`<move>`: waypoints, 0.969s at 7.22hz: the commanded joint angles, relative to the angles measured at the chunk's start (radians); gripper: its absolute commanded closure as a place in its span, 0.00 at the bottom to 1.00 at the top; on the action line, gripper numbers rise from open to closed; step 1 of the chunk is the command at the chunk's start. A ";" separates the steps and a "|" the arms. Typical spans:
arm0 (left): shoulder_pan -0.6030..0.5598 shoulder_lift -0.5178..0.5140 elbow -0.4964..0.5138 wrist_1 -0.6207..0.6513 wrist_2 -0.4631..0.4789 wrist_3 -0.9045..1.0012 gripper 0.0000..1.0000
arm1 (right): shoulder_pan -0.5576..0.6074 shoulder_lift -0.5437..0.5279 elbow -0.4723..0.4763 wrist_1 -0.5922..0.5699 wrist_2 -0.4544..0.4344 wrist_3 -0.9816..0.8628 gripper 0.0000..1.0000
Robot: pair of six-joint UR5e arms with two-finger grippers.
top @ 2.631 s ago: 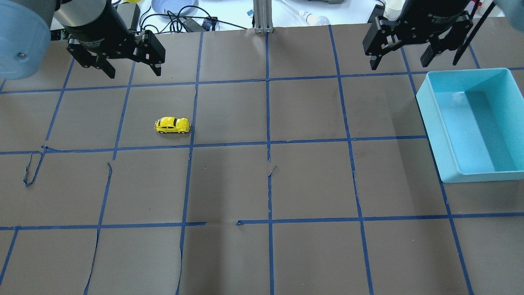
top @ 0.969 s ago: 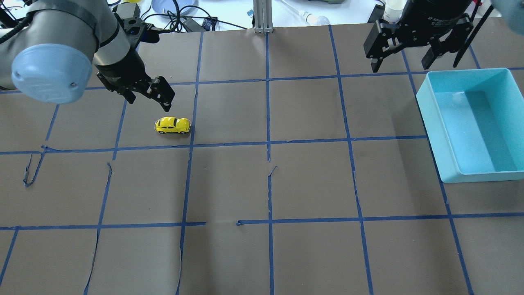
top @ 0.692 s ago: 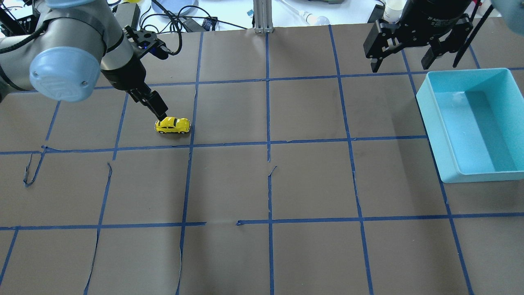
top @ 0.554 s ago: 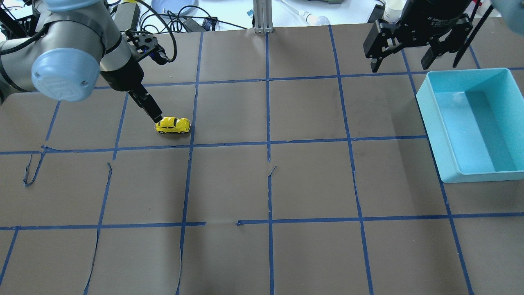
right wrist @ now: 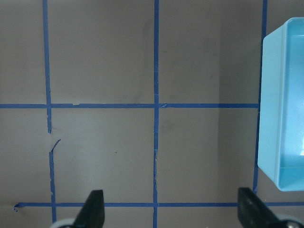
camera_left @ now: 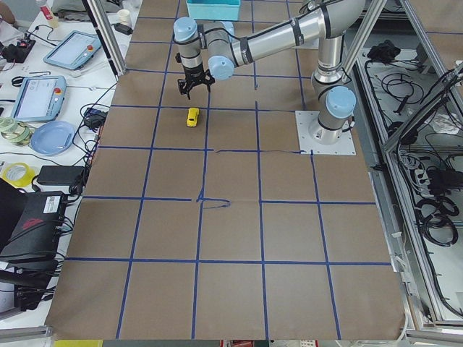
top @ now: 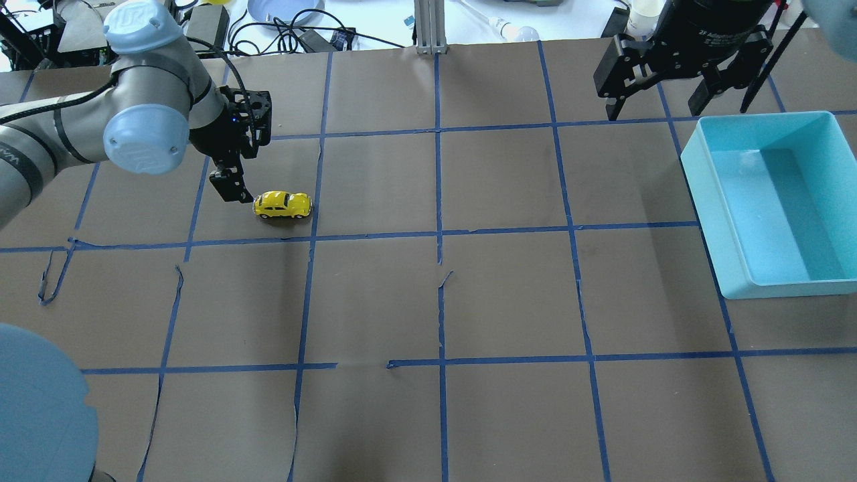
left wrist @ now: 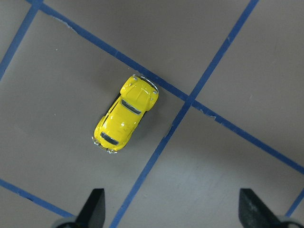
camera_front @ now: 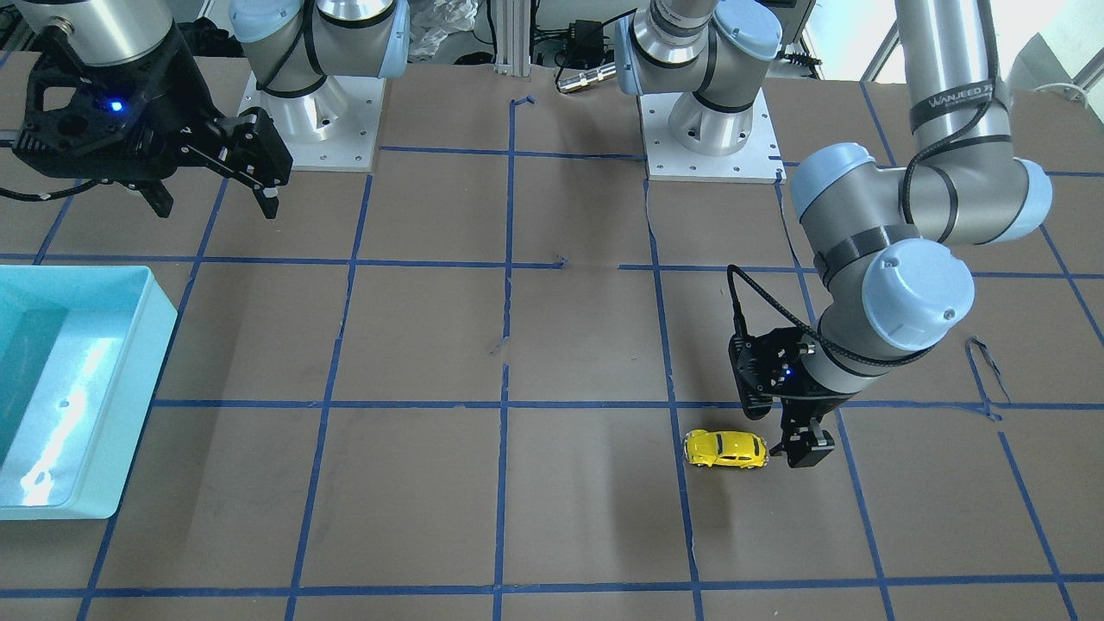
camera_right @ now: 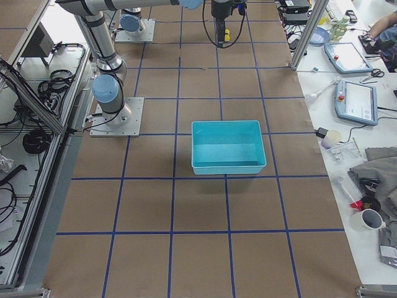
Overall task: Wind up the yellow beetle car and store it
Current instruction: 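Lower the left gripper down beside the yellow beetle car, then press the left gripper against the car's rear, winding it backward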
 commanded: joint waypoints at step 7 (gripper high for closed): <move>-0.032 -0.112 -0.048 0.168 -0.040 -0.053 0.00 | 0.001 -0.005 0.015 -0.003 -0.002 0.001 0.00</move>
